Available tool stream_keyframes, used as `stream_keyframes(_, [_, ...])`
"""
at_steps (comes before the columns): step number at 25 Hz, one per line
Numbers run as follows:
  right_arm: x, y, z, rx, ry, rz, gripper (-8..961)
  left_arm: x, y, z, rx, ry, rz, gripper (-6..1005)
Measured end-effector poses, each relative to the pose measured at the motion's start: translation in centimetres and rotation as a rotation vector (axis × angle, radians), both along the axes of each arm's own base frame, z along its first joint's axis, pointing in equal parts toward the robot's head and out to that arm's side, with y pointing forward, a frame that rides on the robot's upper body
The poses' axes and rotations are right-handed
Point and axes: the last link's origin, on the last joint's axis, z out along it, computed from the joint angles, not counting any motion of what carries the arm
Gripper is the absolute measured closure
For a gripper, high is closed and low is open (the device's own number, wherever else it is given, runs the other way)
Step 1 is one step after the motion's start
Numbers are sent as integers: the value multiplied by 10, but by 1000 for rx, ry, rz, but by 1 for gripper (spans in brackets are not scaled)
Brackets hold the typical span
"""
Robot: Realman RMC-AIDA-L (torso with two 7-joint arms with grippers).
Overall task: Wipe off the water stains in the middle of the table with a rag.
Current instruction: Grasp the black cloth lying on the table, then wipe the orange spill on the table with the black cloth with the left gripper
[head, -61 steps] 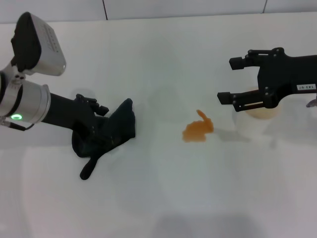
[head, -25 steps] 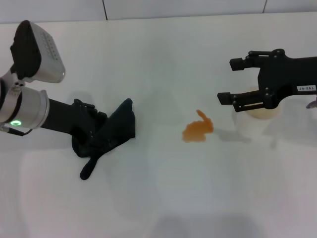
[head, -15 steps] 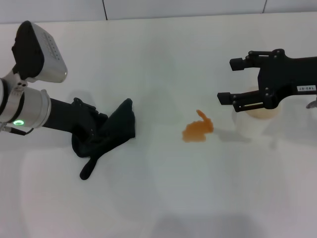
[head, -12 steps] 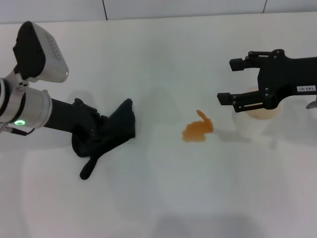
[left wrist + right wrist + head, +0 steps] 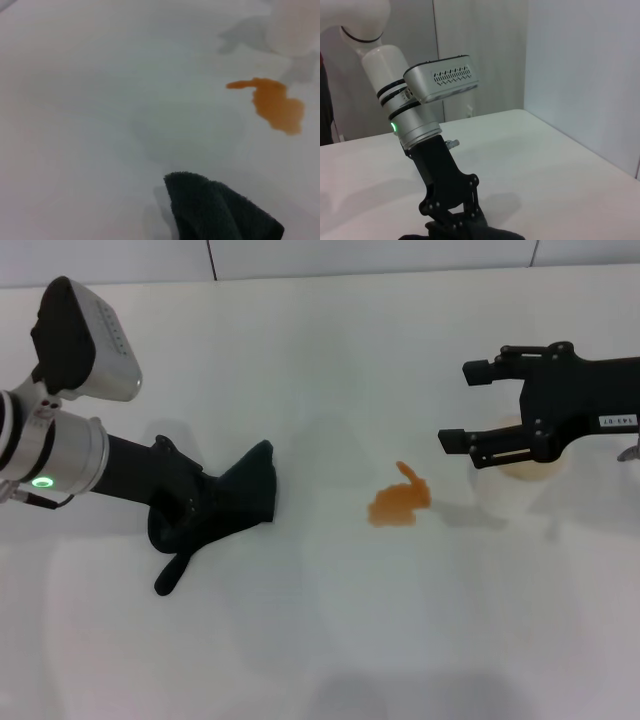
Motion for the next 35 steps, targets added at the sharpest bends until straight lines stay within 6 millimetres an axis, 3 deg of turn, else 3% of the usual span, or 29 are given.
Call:
stream_keyframes(4, [-1,0,1,2,13,6,98,3,3,1,11,-11,-9,903])
stream_keyframes(9, [-1,0,2,8,21,3,98,14,17,3,69,-33,-45,909])
stream_keyframes(20, [-5,4,7,25,21,20,97,53,46,-18,111,-114,-146,909])
stream_keyframes(35, [-6,4,7,33,24,40,97,76,47,-52,81,-185,-170,910])
